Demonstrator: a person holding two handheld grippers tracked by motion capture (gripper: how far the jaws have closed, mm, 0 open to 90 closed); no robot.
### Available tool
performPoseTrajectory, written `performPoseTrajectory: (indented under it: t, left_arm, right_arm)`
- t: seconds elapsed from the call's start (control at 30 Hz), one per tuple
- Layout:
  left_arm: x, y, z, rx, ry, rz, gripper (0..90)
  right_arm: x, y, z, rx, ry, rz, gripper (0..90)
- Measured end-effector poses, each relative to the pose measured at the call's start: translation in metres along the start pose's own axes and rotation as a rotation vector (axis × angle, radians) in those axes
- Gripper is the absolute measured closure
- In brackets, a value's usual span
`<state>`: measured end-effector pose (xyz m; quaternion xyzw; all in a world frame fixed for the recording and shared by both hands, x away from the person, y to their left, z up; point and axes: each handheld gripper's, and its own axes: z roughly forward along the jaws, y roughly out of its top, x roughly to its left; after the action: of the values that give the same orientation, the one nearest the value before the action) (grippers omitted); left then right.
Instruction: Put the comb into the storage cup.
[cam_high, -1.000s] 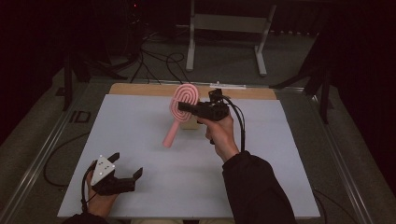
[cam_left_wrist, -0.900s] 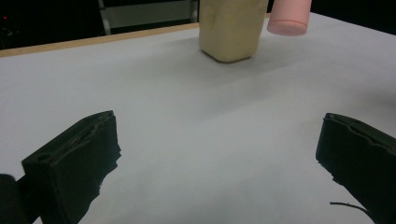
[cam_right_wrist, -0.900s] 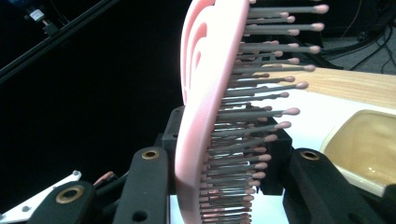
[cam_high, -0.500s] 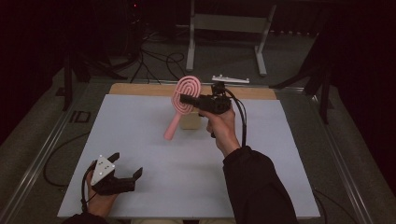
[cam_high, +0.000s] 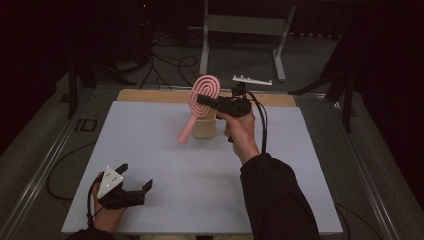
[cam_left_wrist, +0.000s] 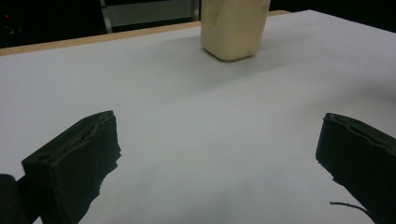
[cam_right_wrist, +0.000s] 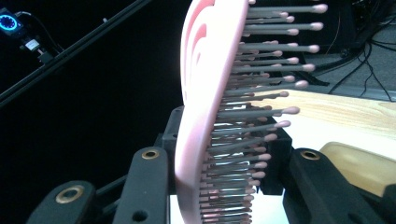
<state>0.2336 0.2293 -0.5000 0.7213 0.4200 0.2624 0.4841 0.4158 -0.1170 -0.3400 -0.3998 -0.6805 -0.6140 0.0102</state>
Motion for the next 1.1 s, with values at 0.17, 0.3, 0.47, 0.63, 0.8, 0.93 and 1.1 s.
performPoseTrajectory:
  t: [0.17,0.3,0.47,0.63,0.8,0.93,1.1]
  left_arm:
    - [0.000,0.000,0.000,0.000,0.000,0.000,0.2]
    - [0.000,0.000,0.000,0.001,0.000,0.000,0.2]
    - [0.000,0.000,0.000,0.002,-0.002,0.001,0.2]
    - [0.000,0.000,0.000,0.003,-0.001,0.001,0.2]
    - [0.000,0.000,0.000,0.000,-0.002,-0.001,0.2]
    - [0.000,0.000,0.000,0.001,-0.002,-0.001,0.2]
    - [0.000,0.000,0.000,-0.003,-0.001,-0.004,0.2]
  right_arm:
    - [-0.001,0.003,0.000,-0.007,-0.007,0.004,63.4]
    - [-0.001,0.005,0.000,-0.012,-0.004,0.003,63.4]
    - [-0.002,0.006,0.001,-0.019,-0.005,0.009,63.4]
    - [-0.003,0.006,0.002,-0.025,-0.005,0.016,63.5]
    - [-0.004,0.008,0.004,-0.031,-0.018,0.016,63.4]
    - [-0.004,0.011,0.005,-0.035,-0.024,0.019,63.4]
    - [-0.003,0.013,0.006,-0.043,-0.027,0.015,63.4]
